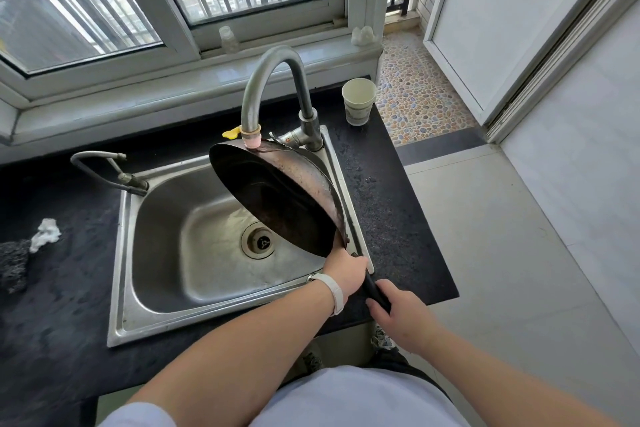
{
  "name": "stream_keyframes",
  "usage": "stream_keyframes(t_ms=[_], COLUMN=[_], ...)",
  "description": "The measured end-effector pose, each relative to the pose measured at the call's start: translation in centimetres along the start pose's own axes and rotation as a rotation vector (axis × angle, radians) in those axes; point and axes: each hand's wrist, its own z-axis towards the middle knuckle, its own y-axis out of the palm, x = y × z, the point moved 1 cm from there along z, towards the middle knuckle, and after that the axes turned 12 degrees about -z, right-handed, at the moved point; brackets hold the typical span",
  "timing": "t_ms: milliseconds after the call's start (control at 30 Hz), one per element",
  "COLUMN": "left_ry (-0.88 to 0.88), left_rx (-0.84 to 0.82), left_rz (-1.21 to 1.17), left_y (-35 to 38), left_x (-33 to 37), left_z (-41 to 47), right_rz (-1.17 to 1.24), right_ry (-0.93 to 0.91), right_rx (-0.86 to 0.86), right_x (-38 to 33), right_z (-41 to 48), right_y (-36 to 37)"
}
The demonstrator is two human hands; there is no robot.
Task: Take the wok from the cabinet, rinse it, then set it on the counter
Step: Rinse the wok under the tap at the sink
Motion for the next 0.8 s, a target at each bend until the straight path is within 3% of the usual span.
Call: stream_keyframes(t_ms=[333,633,800], left_ry=[0.009,0.085,-0.006], left_rx=[0.012,-0.036,-0.010], left_rz=[0.065,-0.077,-0.178], left_y=[0.4,-0.2,-0.4], left_x=[0.6,0.5,-0.3], left_z=[-0.2,-0.5,0.2], right_rz=[0.041,0.016,-0.029], right_ry=[0.003,-0.008,-0.020], right_rx=[0.006,-0.008,-0.015], right_x=[0.1,0.0,-0.6], right_z=[0.0,0.0,0.1], right_y=[-0.1,0.1,-0.2])
